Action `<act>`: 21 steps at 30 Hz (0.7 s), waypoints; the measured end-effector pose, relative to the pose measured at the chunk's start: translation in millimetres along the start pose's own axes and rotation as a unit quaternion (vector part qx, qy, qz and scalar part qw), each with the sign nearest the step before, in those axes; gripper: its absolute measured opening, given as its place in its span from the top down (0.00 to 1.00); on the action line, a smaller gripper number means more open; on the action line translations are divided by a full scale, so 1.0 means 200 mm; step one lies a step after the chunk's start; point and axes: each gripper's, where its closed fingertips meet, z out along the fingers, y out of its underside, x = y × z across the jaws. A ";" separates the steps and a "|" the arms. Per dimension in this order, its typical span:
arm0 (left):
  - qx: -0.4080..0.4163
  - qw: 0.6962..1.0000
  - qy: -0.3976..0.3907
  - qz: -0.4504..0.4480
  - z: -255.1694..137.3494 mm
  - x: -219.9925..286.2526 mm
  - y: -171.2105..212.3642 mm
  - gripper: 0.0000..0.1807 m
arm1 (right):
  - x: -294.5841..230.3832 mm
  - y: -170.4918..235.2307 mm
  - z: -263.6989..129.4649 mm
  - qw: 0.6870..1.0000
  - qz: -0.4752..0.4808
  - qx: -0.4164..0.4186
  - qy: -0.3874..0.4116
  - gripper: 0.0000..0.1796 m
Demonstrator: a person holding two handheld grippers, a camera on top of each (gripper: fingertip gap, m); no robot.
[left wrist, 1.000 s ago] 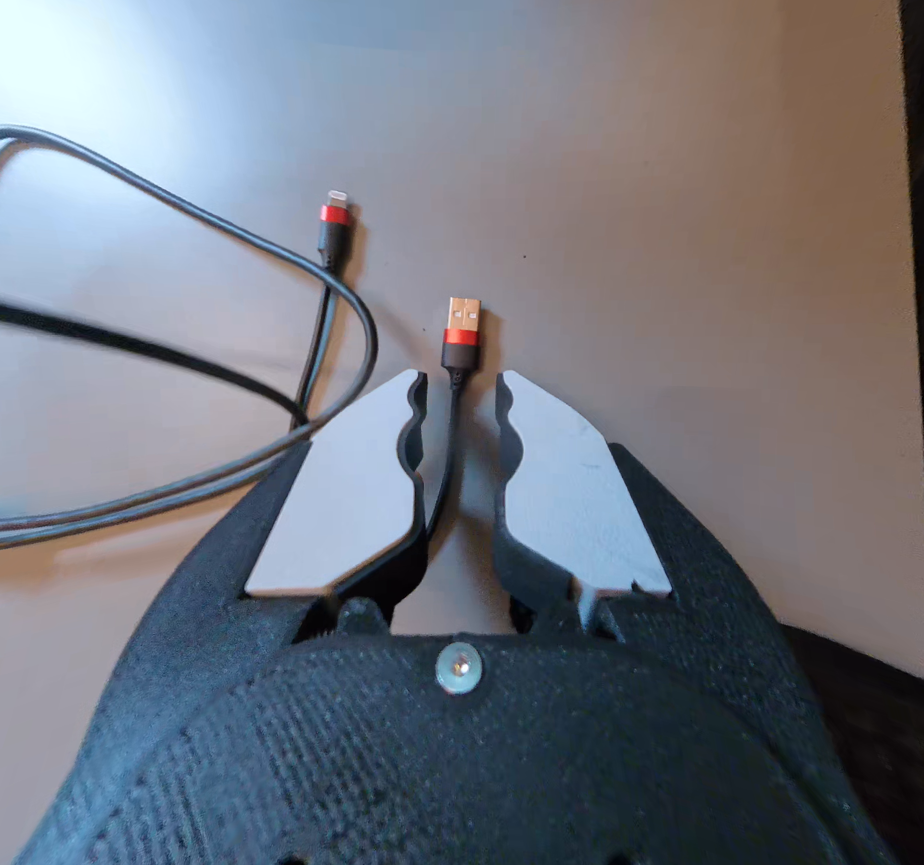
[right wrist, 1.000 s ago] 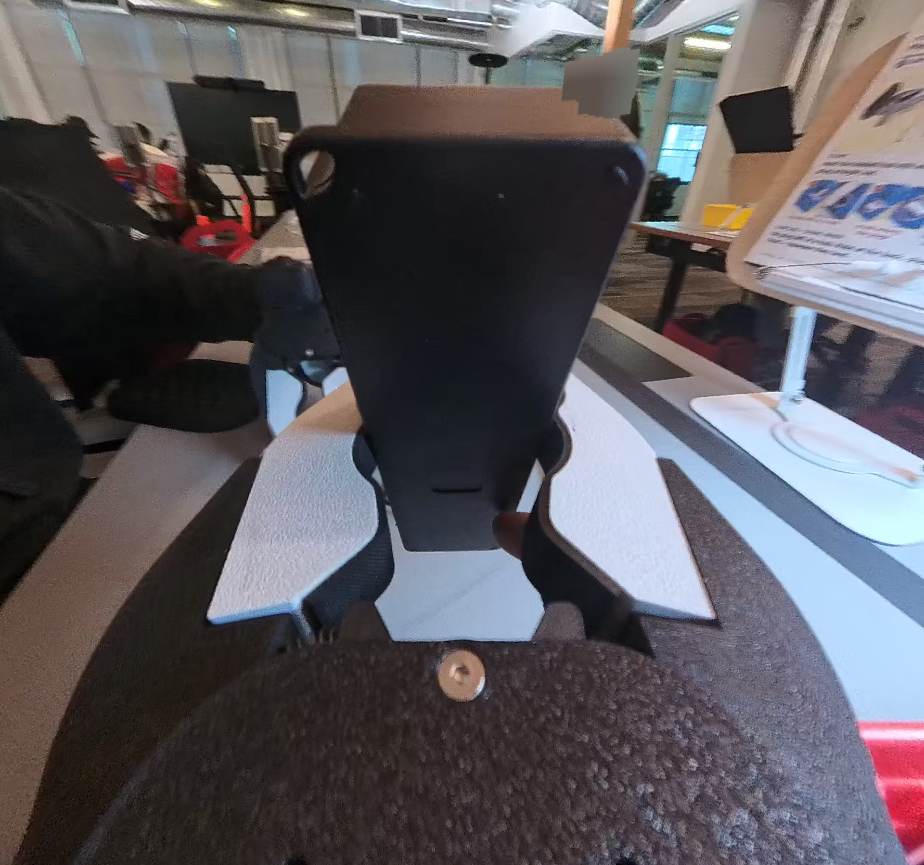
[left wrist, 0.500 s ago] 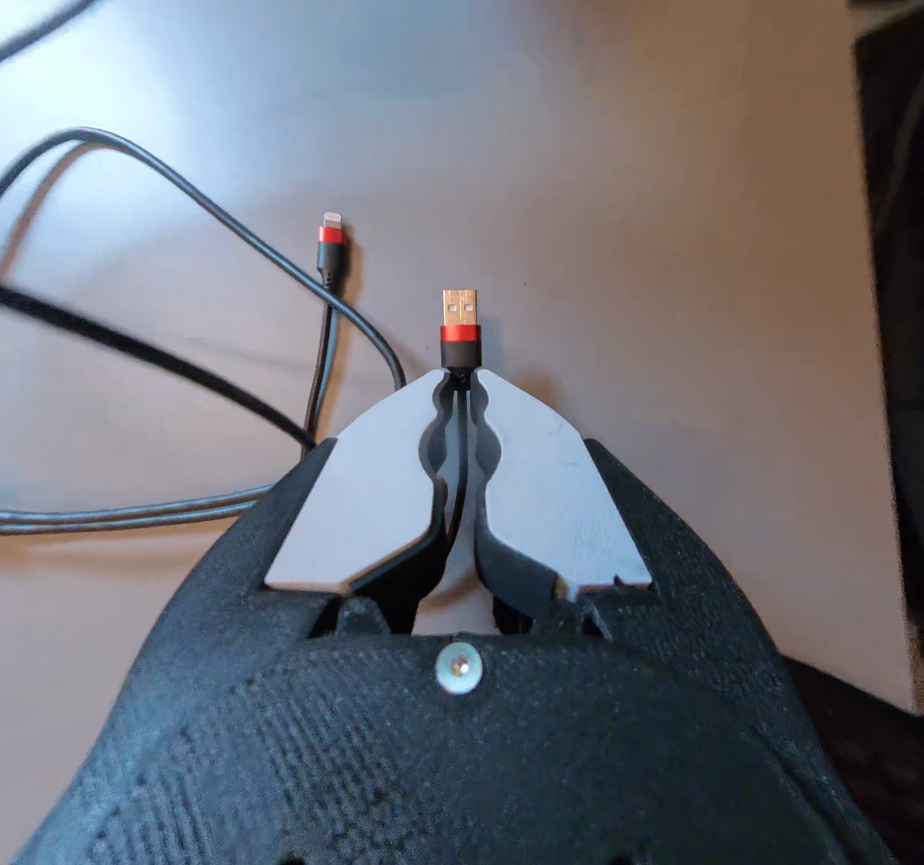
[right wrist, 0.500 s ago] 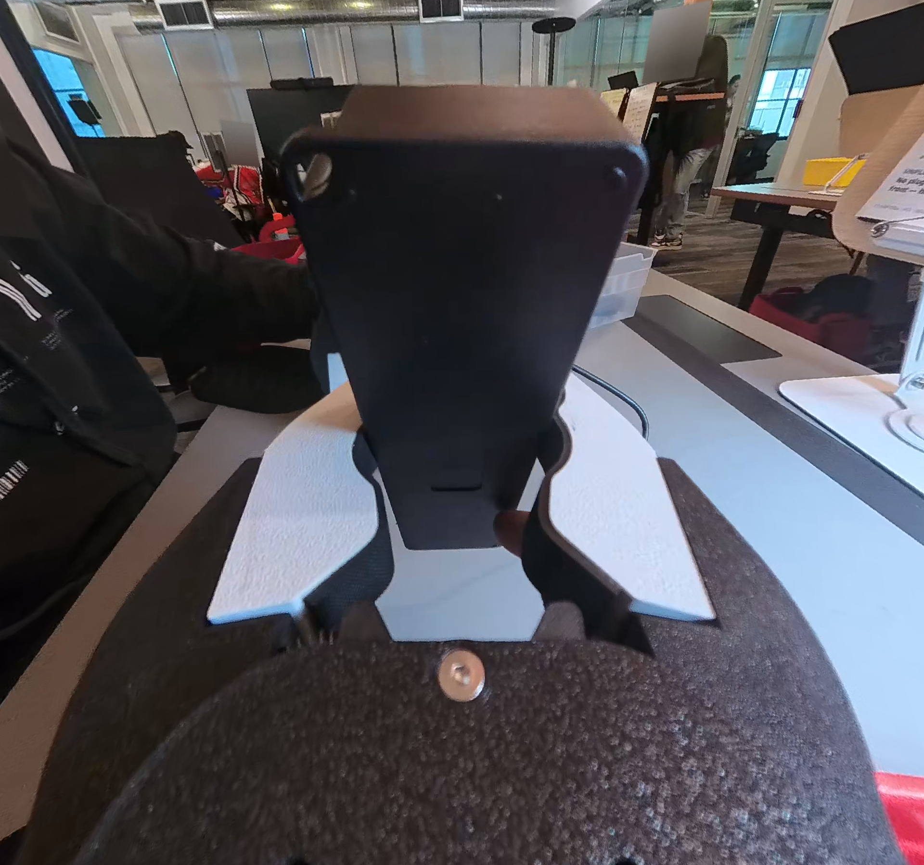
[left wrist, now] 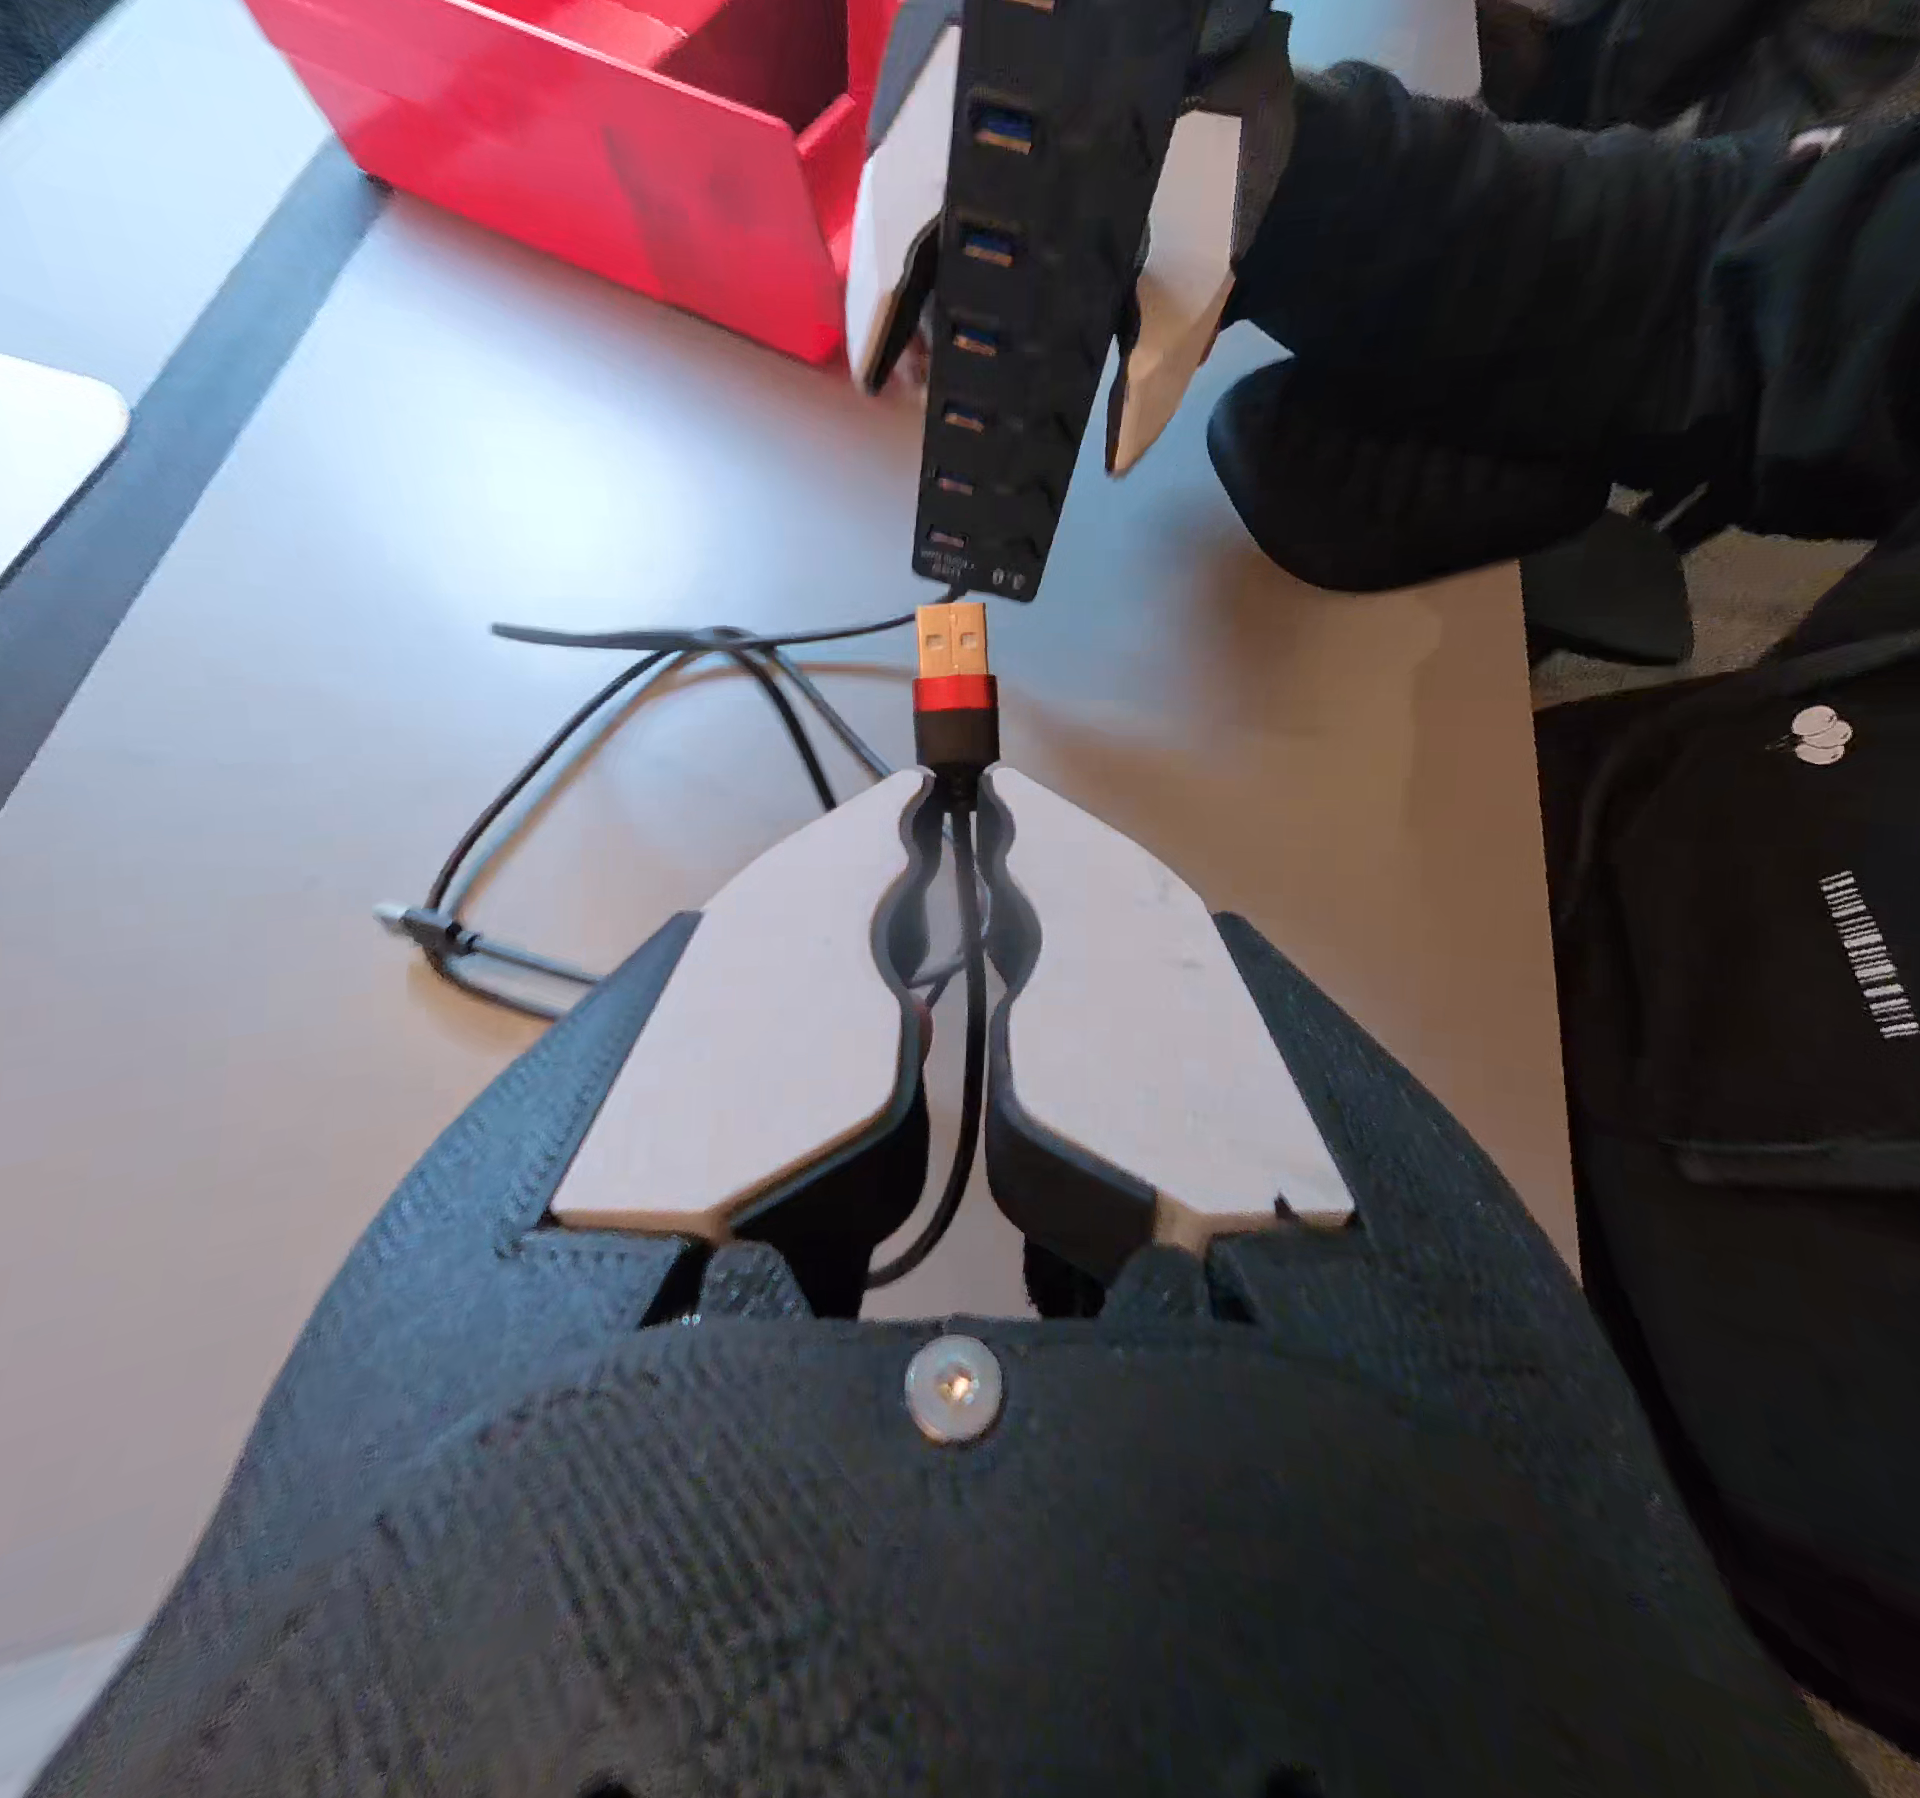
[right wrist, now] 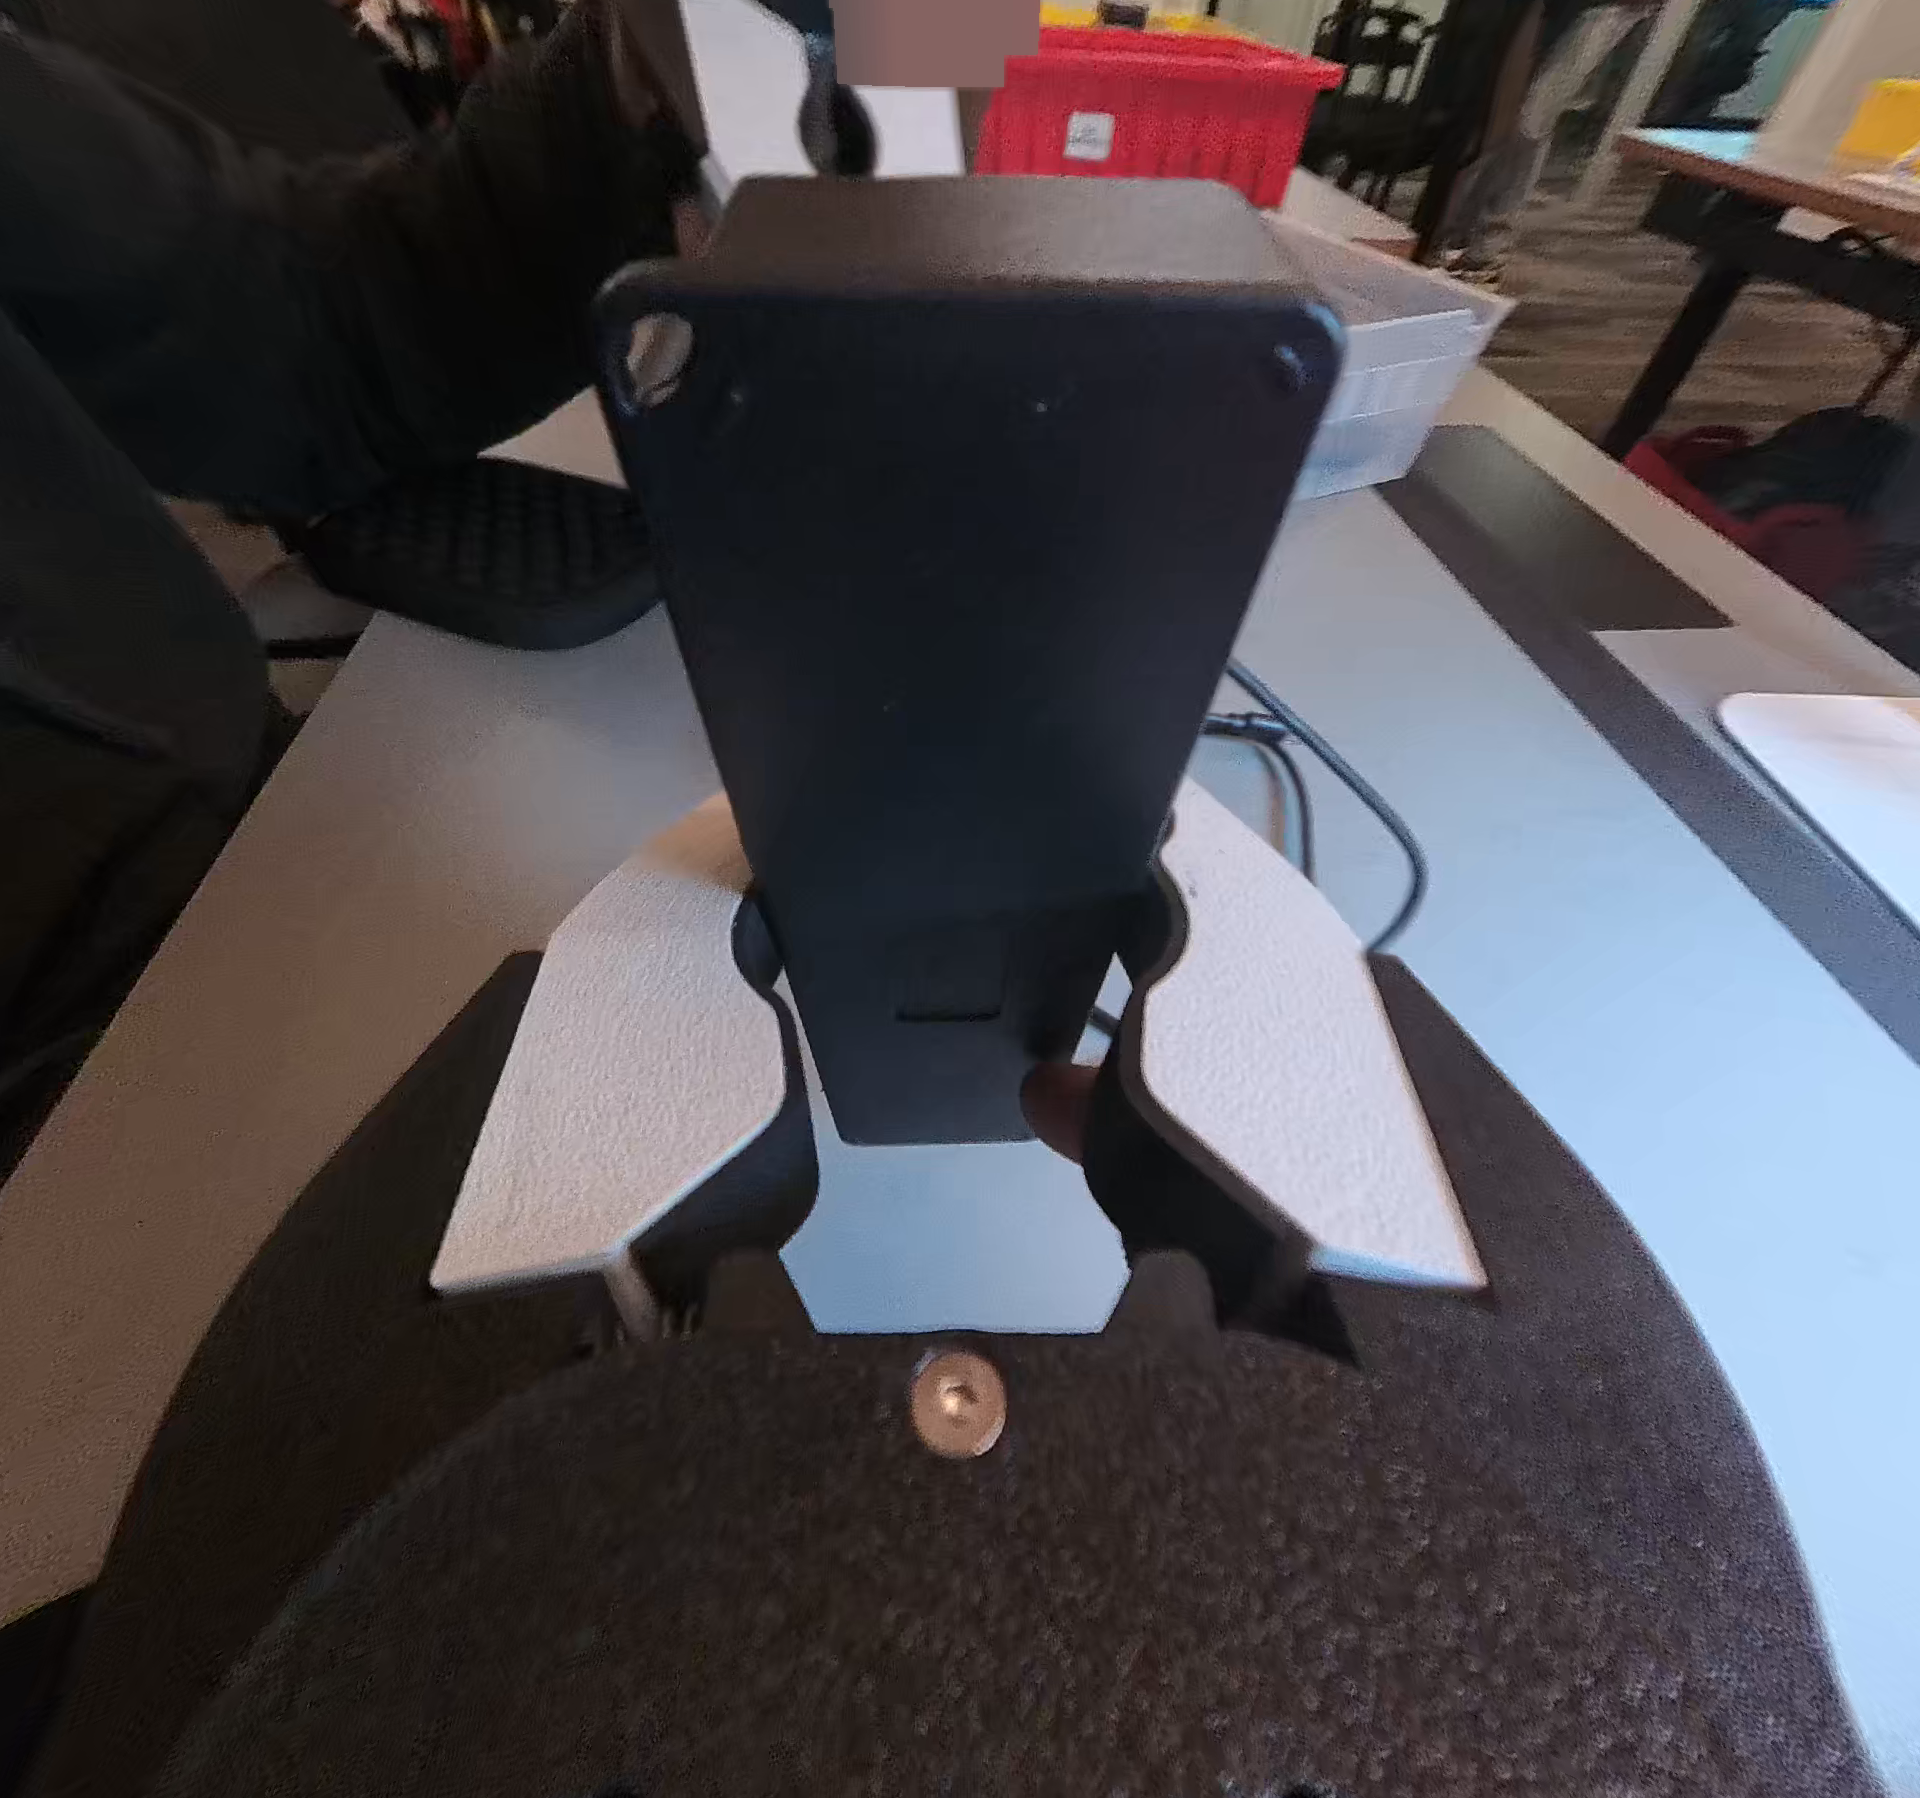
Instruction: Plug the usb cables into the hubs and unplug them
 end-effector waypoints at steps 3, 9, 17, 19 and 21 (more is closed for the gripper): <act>-0.043 0.998 0.018 0.032 0.16 0.05 -0.05 0.97 | -0.07 0.01 0.06 1.000 -0.004 -0.015 -0.027 0.64; -0.090 0.992 0.014 0.082 0.30 0.06 -0.12 0.97 | -0.10 0.06 0.11 0.998 -0.003 -0.041 -0.040 0.64; -0.072 0.993 0.010 0.093 0.28 0.06 -0.15 0.97 | -0.13 0.08 0.16 0.996 -0.020 -0.080 -0.033 0.64; -0.069 0.993 0.011 0.098 0.27 0.06 -0.15 0.97 | -0.13 0.08 0.16 0.996 -0.019 -0.082 -0.032 0.64; -0.068 0.992 0.015 0.102 0.26 0.07 -0.15 0.97 | -0.13 0.08 0.17 0.996 -0.016 -0.083 -0.032 0.64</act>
